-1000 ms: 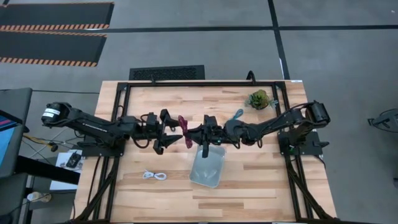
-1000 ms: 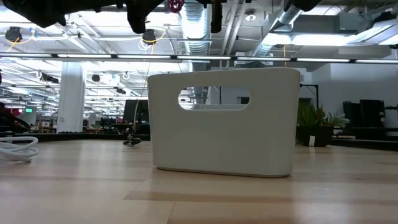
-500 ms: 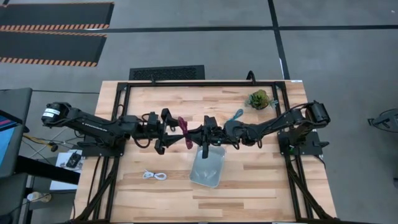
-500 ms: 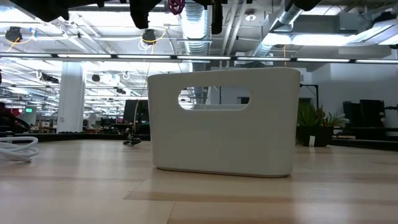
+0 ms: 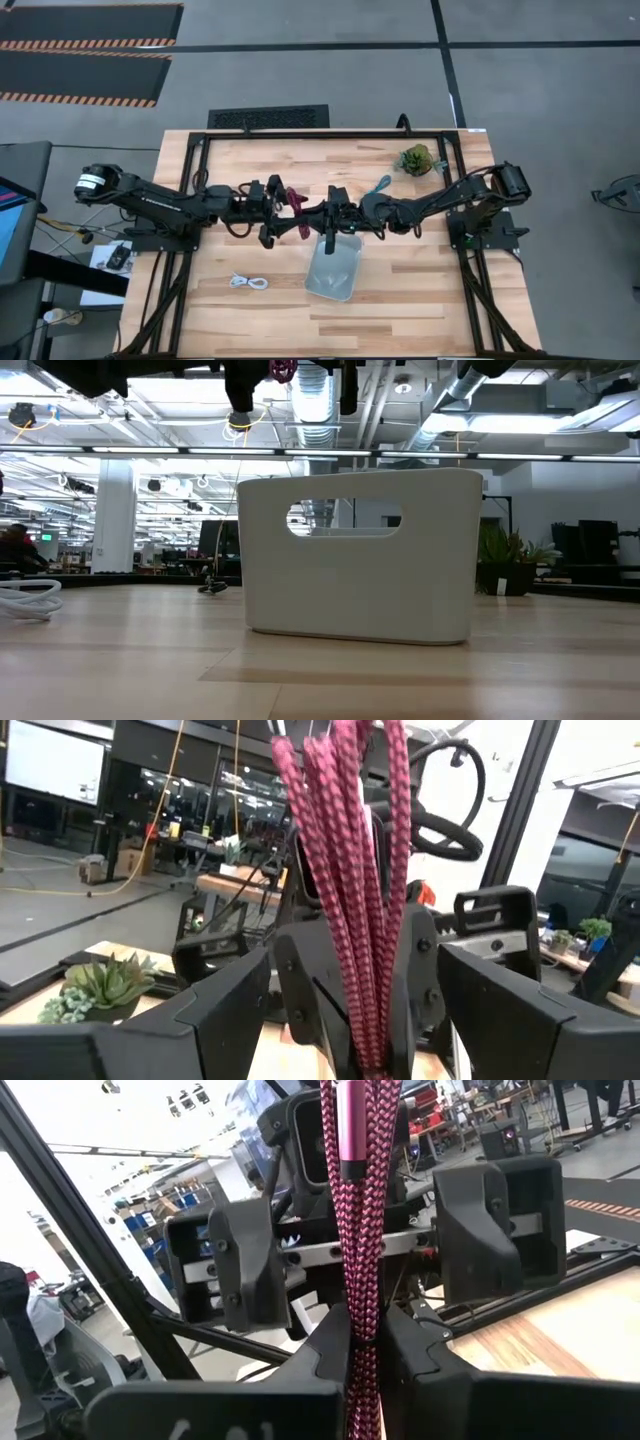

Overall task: Pick and place USB-C Cables
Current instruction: Put the pink charger cable into the gray bin

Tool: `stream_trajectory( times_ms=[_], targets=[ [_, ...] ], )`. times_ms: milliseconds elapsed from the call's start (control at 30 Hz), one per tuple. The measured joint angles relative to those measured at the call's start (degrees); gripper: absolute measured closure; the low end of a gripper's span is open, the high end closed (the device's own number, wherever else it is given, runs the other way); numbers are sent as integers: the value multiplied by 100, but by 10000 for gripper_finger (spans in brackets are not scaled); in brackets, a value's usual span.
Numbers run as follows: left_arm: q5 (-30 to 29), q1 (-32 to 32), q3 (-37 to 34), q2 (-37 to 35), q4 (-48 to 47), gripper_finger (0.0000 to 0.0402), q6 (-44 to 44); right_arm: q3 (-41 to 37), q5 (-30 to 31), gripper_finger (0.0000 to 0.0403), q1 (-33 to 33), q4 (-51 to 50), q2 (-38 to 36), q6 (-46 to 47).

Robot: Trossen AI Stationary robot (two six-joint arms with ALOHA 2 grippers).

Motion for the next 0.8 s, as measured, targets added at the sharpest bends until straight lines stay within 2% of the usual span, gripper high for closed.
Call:
stream_trajectory(
  times_ms=[133, 267, 367, 633, 800],
  targets=[
    [0, 0, 0, -4, -3, 131, 2, 0, 0, 366, 0, -36, 0, 0],
    [-3, 0, 0, -4, -13, 168, -71, 0, 0, 364, 0, -96, 0, 0],
    [-28, 0, 0, -4, -87, 217, -163, 0, 0, 364, 0, -93, 0, 0],
    [-105, -7, 0, -15, -73, 382, -162, 0, 22, 357, 2, -156, 0, 44],
    [-300, -9, 0, -15, -106, 386, -162, 0, 70, 333, -32, -240, -2, 241]
  ],
)
